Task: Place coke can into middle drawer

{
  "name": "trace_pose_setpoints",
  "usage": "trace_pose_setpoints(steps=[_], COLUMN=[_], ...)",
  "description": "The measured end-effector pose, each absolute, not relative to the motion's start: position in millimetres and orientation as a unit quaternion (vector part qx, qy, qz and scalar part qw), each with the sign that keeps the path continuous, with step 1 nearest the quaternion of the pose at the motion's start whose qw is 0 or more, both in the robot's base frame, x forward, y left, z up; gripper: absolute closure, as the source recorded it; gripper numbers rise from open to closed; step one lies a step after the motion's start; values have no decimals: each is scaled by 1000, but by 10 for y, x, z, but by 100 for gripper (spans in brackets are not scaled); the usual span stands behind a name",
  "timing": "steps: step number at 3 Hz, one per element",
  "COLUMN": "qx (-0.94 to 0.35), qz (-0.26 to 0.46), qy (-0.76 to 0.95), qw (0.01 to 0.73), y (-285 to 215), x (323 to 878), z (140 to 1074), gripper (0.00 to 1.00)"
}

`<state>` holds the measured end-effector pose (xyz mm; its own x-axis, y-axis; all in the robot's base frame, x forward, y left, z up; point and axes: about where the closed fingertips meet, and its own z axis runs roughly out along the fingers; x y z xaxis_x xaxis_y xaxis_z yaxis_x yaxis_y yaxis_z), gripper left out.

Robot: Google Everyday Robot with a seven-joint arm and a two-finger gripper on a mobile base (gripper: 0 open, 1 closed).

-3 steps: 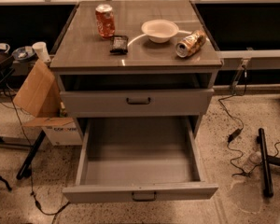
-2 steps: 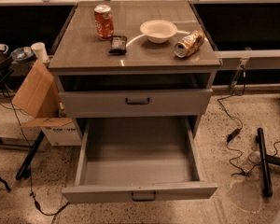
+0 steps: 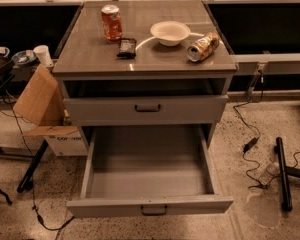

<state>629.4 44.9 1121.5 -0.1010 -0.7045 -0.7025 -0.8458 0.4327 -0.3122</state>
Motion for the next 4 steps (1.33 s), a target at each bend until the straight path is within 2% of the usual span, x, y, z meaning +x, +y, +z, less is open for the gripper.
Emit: trace_pose_setpoints(steps=[1, 4], qx=[-468, -417], qz=[93, 109], qy=[771, 789], qw=[422, 437], y=[800, 914], x=[6740, 6872], z=[10752, 10731], gripper=[0, 0])
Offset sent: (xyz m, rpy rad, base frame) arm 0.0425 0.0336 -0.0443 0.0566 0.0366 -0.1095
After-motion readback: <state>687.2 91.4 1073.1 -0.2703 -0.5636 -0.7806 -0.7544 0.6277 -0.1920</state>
